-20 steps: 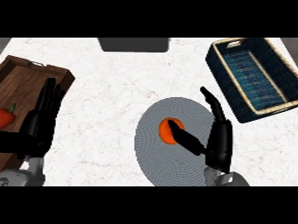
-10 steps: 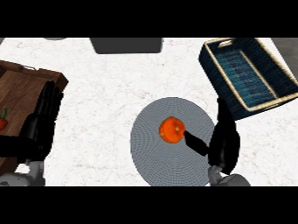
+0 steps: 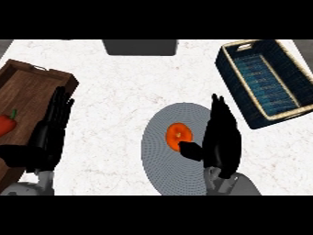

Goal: Pick the squash from the placemat and place it in the basket

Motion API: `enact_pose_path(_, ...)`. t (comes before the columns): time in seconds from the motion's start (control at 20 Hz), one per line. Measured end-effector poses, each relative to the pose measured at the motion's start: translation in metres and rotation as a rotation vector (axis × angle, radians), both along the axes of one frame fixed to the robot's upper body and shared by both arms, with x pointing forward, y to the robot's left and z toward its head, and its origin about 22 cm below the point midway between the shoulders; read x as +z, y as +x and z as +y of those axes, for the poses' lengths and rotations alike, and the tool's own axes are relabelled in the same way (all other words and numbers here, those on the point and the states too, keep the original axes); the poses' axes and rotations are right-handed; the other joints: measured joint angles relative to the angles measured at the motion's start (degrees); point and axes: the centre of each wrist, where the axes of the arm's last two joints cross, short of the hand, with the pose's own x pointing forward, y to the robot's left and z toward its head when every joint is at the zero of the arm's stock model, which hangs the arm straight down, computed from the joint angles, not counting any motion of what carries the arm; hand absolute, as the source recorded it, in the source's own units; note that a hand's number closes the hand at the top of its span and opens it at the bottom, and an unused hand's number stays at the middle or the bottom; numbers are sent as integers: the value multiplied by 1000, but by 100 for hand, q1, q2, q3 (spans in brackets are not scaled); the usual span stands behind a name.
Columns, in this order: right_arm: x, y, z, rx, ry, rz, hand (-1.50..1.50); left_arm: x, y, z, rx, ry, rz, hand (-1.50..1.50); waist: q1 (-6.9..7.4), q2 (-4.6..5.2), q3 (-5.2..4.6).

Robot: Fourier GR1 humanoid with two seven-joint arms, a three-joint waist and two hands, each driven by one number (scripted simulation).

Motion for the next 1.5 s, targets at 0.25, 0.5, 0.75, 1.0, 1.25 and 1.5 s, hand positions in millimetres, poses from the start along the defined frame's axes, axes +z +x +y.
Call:
enact_pose_path(0.25, 23, 5, 5, 12, -42, 27, -150, 0, -2, -5, -9, -3, -3, 0, 29, 22, 17)
enact_pose_path(0.5, 24, 11, 1, 5, -85, 86, -150, 4, -1, -5, -5, -4, -11, 0, 30, 41, 26)
enact_pose_path(0.75, 22, 10, -2, 5, -101, 126, -150, 3, -2, -8, -5, -10, -11, 0, 29, 55, 35)
enact_pose_path(1.0, 19, 10, 0, 14, -108, 145, -150, 4, -3, -12, -10, -5, -9, 0, 61, 71, 43)
enact_pose_path(1.25, 15, 9, 5, 28, -116, 145, -150, 2, -2, -10, -7, -1, -7, 0, 76, 83, 46)
enact_pose_path(1.5, 12, 14, 7, 24, -135, 146, -150, 3, -1, -12, -11, -4, -12, 0, 94, 88, 46)
